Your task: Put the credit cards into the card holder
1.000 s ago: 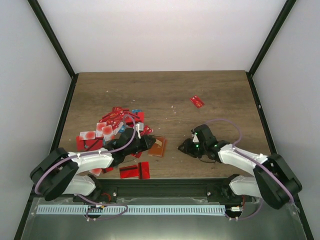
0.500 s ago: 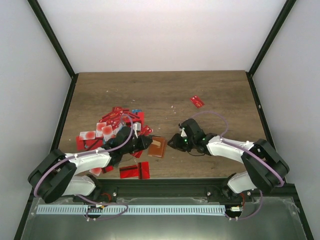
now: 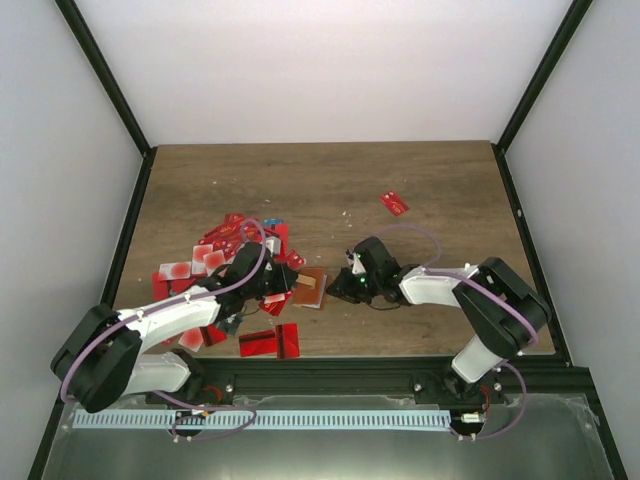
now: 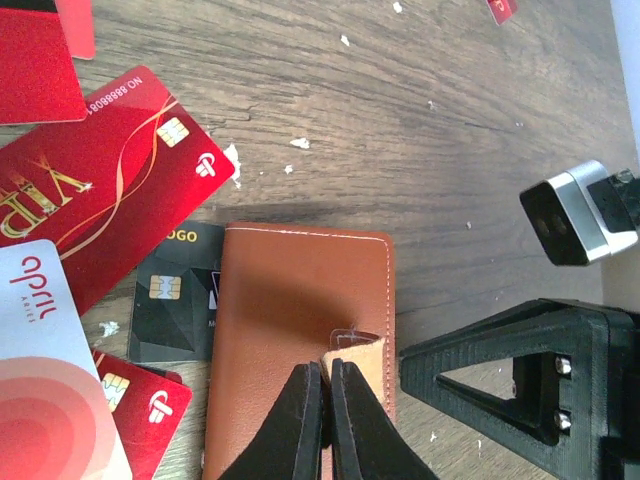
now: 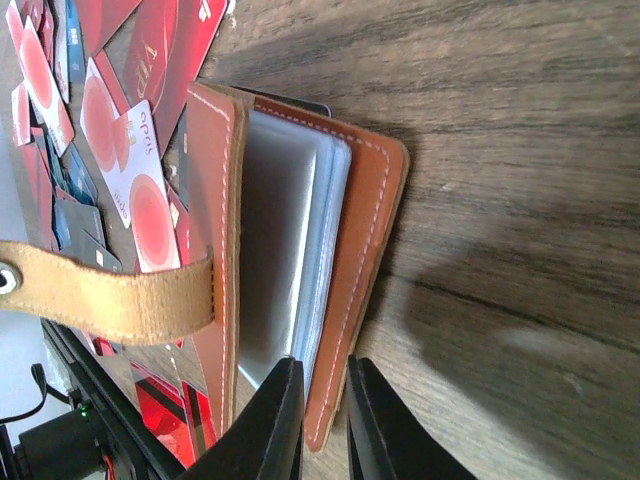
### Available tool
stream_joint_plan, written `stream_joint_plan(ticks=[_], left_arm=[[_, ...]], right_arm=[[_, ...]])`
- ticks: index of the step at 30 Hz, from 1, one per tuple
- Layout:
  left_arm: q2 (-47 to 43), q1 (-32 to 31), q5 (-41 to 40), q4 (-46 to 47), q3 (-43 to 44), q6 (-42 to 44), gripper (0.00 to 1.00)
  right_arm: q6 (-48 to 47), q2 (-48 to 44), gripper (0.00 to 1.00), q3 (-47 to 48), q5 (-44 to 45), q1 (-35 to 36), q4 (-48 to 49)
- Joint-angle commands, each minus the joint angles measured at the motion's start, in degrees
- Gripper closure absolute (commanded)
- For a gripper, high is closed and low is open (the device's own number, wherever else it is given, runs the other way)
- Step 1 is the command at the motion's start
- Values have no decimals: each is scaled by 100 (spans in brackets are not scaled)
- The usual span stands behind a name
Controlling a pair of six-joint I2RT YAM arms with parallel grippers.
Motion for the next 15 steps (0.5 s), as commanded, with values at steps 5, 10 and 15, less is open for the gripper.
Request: stream_joint_plan(ticks=[5, 10, 15], left_arm=[[-26, 29, 139, -113, 116, 131, 96], [-68, 29, 158, -175, 174, 144, 96], [-136, 37, 140, -280, 228, 199, 96]], right_arm=[[65, 488, 86, 411, -340, 83, 490], [22, 856, 86, 687, -383, 120, 526], [-16, 1115, 86, 835, -521, 121, 708]])
